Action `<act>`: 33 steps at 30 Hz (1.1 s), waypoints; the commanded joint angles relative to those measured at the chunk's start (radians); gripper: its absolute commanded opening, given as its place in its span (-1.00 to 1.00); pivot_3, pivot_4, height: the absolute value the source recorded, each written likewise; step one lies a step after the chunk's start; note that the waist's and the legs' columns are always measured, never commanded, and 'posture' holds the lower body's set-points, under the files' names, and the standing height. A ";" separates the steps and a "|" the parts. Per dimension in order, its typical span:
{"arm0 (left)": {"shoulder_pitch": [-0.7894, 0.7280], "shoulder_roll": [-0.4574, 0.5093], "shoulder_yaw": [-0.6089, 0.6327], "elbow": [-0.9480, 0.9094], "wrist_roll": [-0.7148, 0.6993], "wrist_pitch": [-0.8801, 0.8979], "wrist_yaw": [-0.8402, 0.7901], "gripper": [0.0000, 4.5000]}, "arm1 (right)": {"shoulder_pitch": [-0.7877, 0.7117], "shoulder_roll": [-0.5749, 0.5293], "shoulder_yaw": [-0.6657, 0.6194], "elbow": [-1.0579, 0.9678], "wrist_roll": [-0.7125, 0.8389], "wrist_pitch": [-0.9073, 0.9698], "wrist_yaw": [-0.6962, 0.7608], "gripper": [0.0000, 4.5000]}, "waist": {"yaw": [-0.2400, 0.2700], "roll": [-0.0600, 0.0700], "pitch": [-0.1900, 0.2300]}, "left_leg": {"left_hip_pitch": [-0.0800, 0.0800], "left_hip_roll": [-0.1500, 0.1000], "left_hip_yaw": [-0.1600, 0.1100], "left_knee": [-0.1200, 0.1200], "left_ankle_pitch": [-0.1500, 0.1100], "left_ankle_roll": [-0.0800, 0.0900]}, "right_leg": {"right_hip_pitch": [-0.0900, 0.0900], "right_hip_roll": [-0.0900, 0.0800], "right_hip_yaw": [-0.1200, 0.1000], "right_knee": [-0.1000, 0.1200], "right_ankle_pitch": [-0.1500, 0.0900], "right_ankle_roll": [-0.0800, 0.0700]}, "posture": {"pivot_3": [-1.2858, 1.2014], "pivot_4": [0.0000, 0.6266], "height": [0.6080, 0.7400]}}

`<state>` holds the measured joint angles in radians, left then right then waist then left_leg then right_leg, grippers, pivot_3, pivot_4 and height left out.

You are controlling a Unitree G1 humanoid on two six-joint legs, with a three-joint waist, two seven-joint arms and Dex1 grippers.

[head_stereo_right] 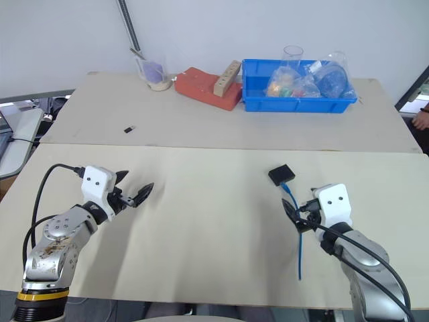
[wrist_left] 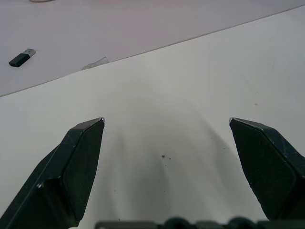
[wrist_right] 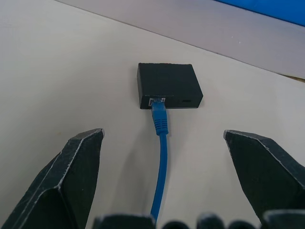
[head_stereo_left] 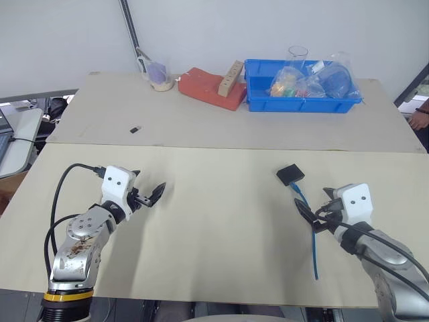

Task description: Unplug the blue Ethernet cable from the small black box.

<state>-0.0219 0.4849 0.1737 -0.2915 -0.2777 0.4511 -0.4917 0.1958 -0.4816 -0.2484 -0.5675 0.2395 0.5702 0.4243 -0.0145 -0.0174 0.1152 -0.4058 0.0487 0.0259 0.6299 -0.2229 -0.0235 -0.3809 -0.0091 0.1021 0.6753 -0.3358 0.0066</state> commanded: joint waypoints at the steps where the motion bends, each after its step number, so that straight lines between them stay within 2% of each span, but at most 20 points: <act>1: -0.028 0.003 0.006 -0.012 -0.026 -0.011 -0.018 1.00 | -0.010 -0.017 -0.034 -0.037 0.001 -0.020 -0.007 0.98 | 0.000 0.000 0.000 | 0.000 0.000 0.000 0.000 0.000 0.000 | 0.000 0.000 0.000 0.000 0.000 0.000 | 0.03 -0.52 0.98; 4: -0.059 0.010 -0.017 -0.003 -0.059 -0.009 -0.082 1.00 | -0.012 -0.035 -0.054 -0.078 -0.005 0.009 -0.022 0.98 | 0.001 0.000 0.000 | 0.000 0.000 0.000 0.000 0.000 0.000 | 0.000 0.000 0.000 0.000 0.000 0.000 | 0.03 -0.52 0.98; 7: -0.155 0.018 -0.024 -0.038 -0.151 0.057 -0.145 1.00 | -0.019 -0.061 -0.074 -0.108 0.021 0.052 -0.014 0.98 | 0.004 0.000 0.000 | 0.000 -0.001 0.000 0.001 0.000 0.000 | 0.001 0.000 0.000 0.000 0.000 0.000 | 0.03 -0.52 0.98; 10: -0.309 0.046 -0.129 -0.039 -0.190 0.090 -0.281 1.00 | -0.034 -0.106 -0.094 -0.140 0.056 0.137 0.005 0.98 | 0.007 0.000 0.000 | -0.001 -0.001 0.000 0.003 0.000 0.000 | 0.002 0.000 -0.001 0.000 0.000 0.000 | 0.03 -0.52 0.98; 13: -0.469 0.056 -0.264 -0.009 -0.174 0.045 -0.440 1.00 | -0.054 -0.148 -0.077 -0.124 0.079 0.187 0.033 0.98 | 0.005 0.001 0.000 | 0.002 -0.003 0.001 0.004 -0.002 0.003 | 0.010 0.001 -0.002 -0.005 0.000 0.000 | 0.03 -0.52 0.98; 18: -0.602 0.047 -0.328 0.064 -0.172 -0.002 -0.559 1.00 | -0.119 -0.160 -0.009 -0.059 0.102 0.235 0.055 0.98 | -0.009 0.002 -0.001 | 0.001 -0.003 0.001 0.005 -0.003 0.005 | 0.012 0.002 0.000 -0.011 0.000 0.000 | 0.03 -0.52 0.98; 27: -0.594 0.073 -0.326 0.073 -0.164 -0.020 -0.624 1.00 | -0.251 -0.114 0.126 0.170 0.014 0.164 0.013 0.98 | 0.003 0.004 -0.001 | -0.001 -0.003 0.000 0.011 -0.005 0.010 | 0.012 0.003 0.000 -0.010 0.000 0.000 | 0.03 -0.52 0.98; 33: -0.573 0.089 -0.311 0.044 -0.168 -0.003 -0.602 1.00 | -0.281 -0.092 0.132 0.277 -0.005 0.116 0.008 0.98 | 0.006 0.004 -0.001 | -0.002 -0.003 -0.001 0.012 -0.006 0.010 | 0.012 0.002 0.000 -0.010 0.000 0.000 | 0.03 -0.52 0.98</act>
<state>-0.5906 0.5665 -0.1667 -0.2065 -0.4336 0.4562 -1.1022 -0.0718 -0.5789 -0.0922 -0.2994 0.2376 0.7098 0.4401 -0.0084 -0.0133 0.1140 -0.4073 0.0456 0.0250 0.6424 -0.2287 -0.0131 -0.3687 -0.0073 0.1021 0.6652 -0.3359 0.0069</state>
